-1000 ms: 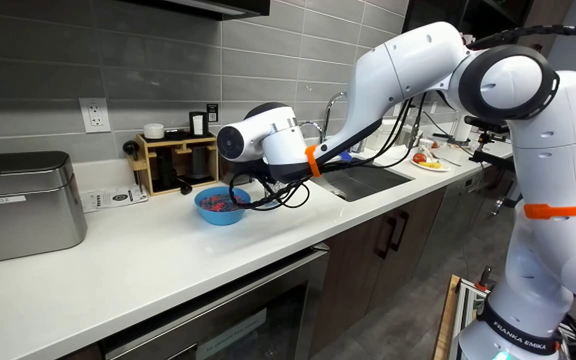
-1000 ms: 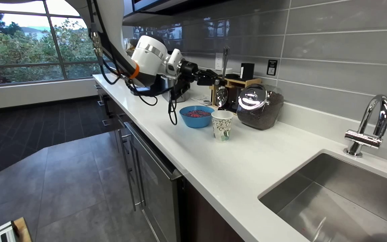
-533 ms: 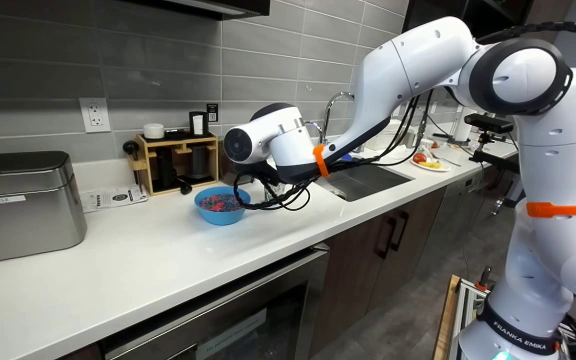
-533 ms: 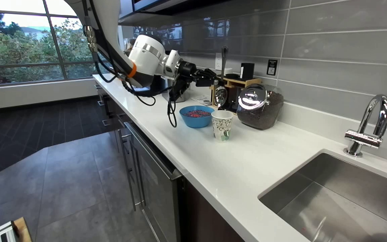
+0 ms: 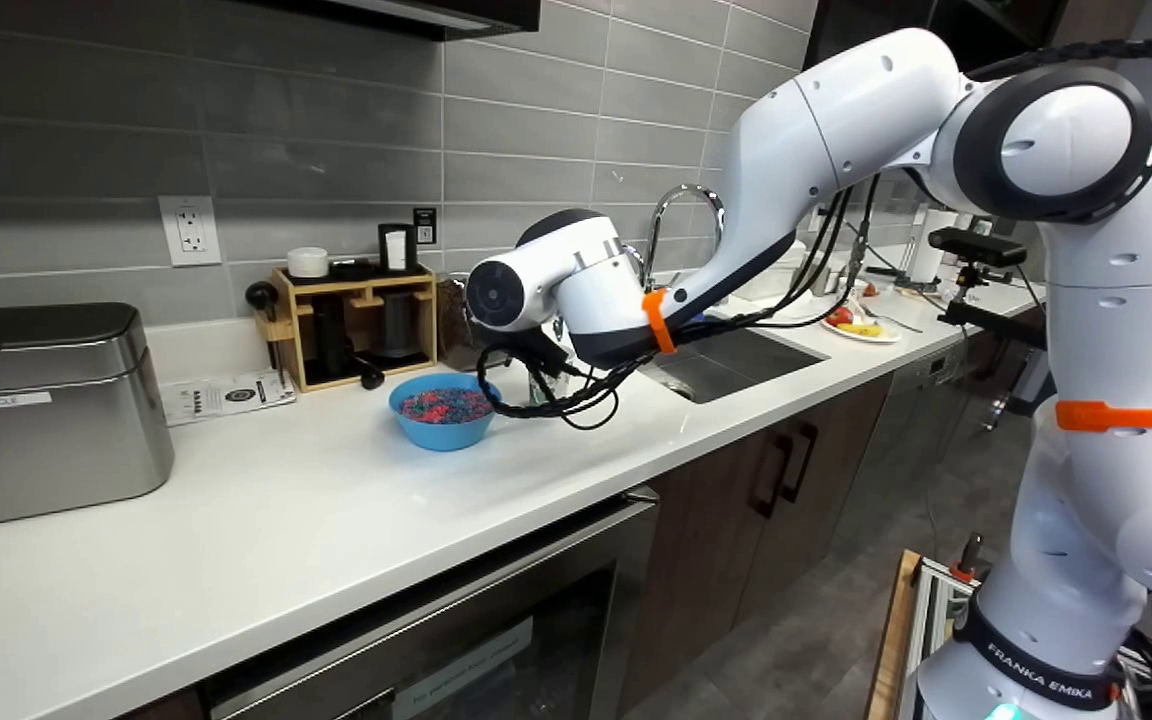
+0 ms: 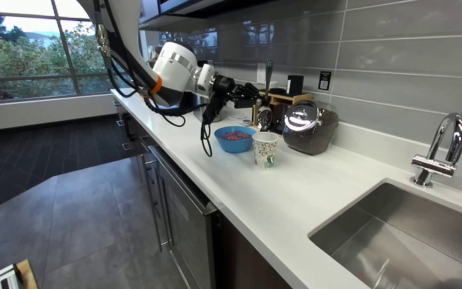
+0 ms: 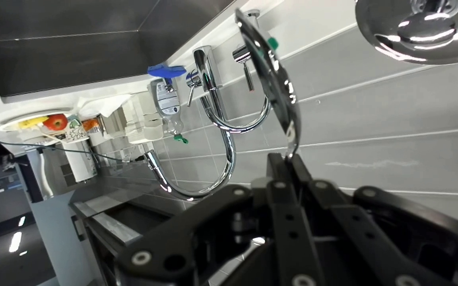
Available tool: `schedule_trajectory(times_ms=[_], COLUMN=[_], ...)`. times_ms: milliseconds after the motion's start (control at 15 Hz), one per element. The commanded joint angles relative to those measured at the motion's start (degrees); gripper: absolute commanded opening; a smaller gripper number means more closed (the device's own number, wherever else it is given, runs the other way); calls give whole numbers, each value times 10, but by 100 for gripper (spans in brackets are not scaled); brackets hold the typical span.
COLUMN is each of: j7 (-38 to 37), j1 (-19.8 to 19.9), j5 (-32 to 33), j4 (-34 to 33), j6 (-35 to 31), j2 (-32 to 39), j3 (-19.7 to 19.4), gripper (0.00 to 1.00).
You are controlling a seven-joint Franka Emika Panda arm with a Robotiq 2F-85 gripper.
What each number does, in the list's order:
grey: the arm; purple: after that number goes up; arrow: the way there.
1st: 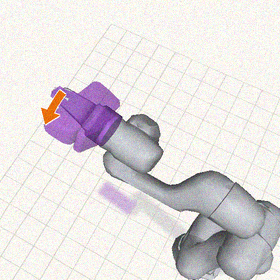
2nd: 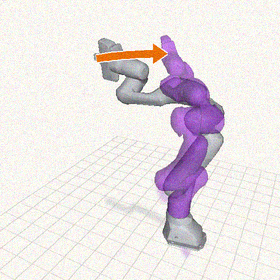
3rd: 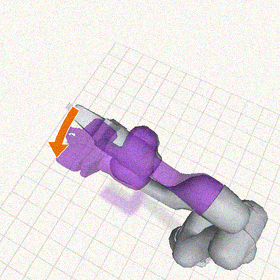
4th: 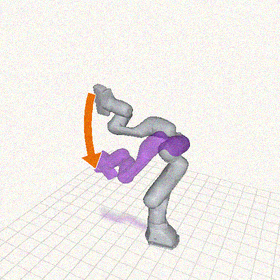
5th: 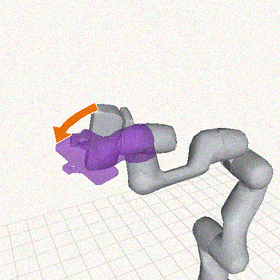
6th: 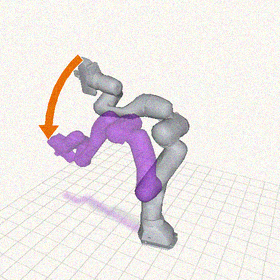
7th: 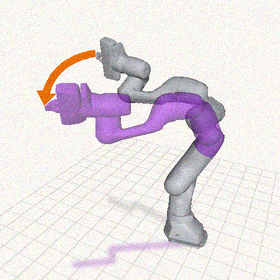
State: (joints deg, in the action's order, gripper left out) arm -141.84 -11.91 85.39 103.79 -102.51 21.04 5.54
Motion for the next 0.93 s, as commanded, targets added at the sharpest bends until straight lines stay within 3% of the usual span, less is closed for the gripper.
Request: schedule_trajectory(times_ms=[0,67,133,200,333,400,467,533,867], j7=[-29,-36,11,-10,26,18,65,6,25], j1=[14,18,10,15,8,15,3,19,15], j5=[15,11,3,15,8,8,1,20,36], j4=[30,30,15,25,10,17,-1,28,-1], j6=[-27,-34,0,-28,10,-17,41,-32,-24], j2=[-22,-25,-11,-24,-10,-18,1,-31,-13], j3=[7,7,7,7,6,7,5,8,9], gripper=[1,1,1,1,1,1,1,1,1])
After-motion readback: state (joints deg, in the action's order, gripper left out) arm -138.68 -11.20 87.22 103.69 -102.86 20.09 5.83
